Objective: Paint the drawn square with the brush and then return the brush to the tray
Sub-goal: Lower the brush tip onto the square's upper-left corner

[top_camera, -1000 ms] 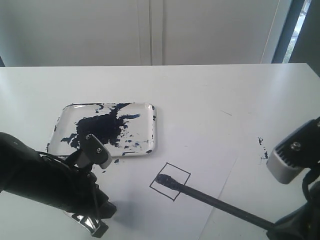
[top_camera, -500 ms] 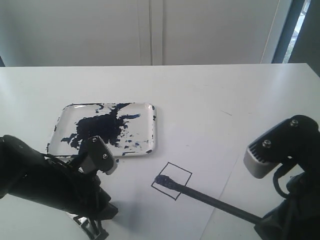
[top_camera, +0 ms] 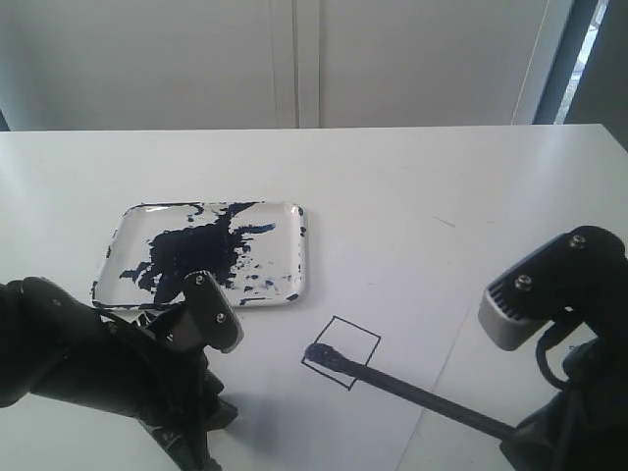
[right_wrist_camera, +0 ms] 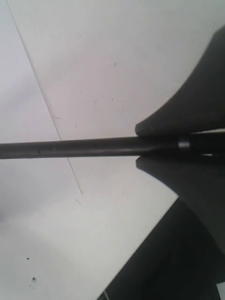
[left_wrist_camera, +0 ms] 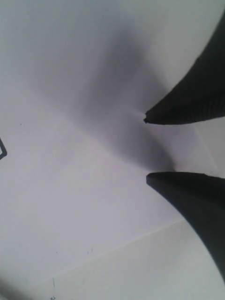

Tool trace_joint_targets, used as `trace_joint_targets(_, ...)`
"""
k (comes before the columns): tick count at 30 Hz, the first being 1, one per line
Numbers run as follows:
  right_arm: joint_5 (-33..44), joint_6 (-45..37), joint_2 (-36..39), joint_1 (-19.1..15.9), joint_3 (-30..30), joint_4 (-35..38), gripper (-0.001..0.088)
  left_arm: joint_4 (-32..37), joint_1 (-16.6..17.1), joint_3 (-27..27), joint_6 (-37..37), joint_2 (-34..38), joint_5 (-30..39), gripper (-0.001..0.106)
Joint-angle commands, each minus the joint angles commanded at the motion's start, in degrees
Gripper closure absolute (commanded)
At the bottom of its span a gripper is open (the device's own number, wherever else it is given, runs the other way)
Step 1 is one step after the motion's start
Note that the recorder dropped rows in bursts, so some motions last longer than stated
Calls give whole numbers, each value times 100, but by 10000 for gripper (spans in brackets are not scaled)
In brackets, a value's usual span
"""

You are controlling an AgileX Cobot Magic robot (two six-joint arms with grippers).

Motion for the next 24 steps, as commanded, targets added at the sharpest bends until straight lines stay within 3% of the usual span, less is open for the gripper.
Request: trace_joint_targets(24,-392,132,614,0,0,-345,868,0,0,118,0,0,0,647)
